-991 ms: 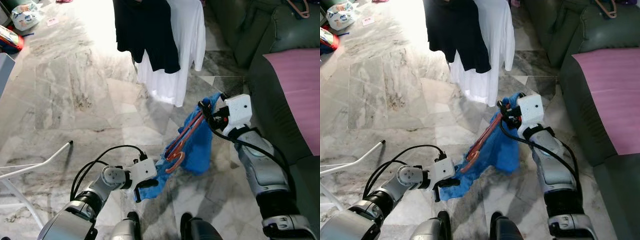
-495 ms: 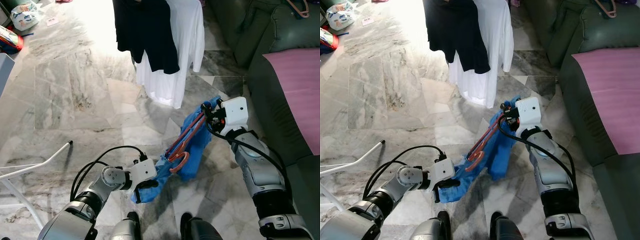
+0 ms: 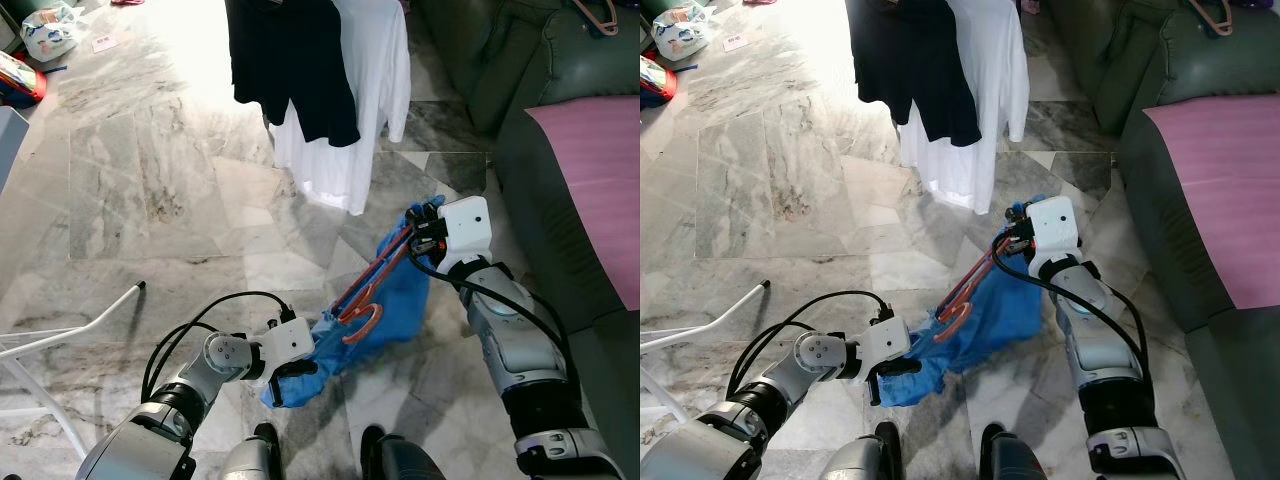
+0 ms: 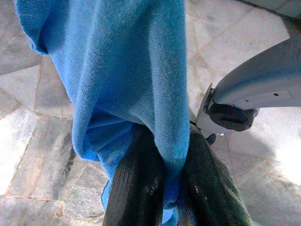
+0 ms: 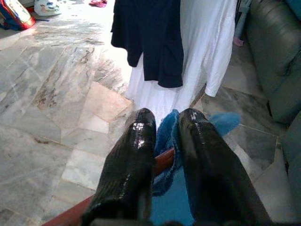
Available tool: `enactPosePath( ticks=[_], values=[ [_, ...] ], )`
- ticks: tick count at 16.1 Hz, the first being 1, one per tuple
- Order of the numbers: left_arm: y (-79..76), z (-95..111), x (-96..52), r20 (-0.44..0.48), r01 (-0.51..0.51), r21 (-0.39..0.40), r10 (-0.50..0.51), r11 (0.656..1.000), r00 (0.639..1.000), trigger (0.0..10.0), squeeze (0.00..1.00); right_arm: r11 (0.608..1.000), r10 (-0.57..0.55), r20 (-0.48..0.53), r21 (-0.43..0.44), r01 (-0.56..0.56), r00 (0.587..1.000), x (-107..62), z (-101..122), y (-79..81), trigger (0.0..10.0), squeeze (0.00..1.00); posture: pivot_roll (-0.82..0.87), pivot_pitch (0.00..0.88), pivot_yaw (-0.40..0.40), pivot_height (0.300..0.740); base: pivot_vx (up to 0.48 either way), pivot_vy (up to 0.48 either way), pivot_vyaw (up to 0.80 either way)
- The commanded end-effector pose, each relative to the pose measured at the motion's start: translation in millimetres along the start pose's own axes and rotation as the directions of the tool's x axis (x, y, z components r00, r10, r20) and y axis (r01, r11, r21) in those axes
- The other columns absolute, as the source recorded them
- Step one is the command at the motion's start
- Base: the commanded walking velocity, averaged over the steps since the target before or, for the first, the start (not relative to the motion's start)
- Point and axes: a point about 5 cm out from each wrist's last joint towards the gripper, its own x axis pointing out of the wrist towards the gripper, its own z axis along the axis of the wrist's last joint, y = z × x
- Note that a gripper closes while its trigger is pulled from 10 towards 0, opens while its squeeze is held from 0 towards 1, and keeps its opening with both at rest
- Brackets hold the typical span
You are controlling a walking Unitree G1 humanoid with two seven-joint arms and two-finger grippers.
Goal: Hang hanger
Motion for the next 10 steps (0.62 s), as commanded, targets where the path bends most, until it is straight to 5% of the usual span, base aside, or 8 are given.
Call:
enactPosePath(
  ticks=[1,10],
  values=[
    [-1.2,0.8,0.1,0.017,-0.001,0.01,0.001,1.0,1.0,10.0,0.0,1.0,0.008,-0.03,0.006,-0.007,1.0,0.0,-6.1,3.0,0.0,0.0,-0.04,0.277,0.083,0.74,0.0,0.0,0.0],
    [-0.9,1.7,0.7,0.018,-0.003,0.008,0.003,1.0,1.0,10.0,0.0,1.0,-0.014,-0.033,0.027,0.015,0.999,-7.7,-6.9,0.2,0.0,0.0,-0.05,0.28,0.086,0.74,0.0,0.0,0.0]
  ],
)
